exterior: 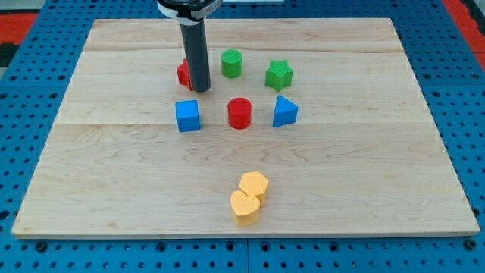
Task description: Slide the red star to the green circle
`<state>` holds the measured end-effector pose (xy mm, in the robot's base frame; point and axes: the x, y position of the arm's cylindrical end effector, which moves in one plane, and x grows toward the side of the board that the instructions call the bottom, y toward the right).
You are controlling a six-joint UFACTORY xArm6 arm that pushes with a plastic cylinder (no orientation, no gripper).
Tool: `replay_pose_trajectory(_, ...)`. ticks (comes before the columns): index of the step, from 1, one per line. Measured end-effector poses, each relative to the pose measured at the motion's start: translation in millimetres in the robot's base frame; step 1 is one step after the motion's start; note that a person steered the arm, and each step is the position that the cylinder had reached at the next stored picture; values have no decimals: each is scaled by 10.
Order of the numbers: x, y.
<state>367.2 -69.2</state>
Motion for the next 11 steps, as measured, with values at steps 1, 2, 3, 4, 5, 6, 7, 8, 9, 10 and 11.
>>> replay_pose_trajectory(1,190,-61)
replay_pose_trajectory(2,388,-338)
replay_pose_trajectory(3,173,-527)
replay_pose_trajectory(4,-196,-545)
replay_pose_trajectory(5,-508,-555)
replay_pose_trajectory(6,-785,-591)
replay_pose_trajectory(7,-884,-591)
replay_pose_trajectory(8,-699,-591)
replay_pose_trajectory(9,-542,-570)
replay_pose_trajectory(10,-461,-509)
replay_pose_trajectory(11,-405,-441)
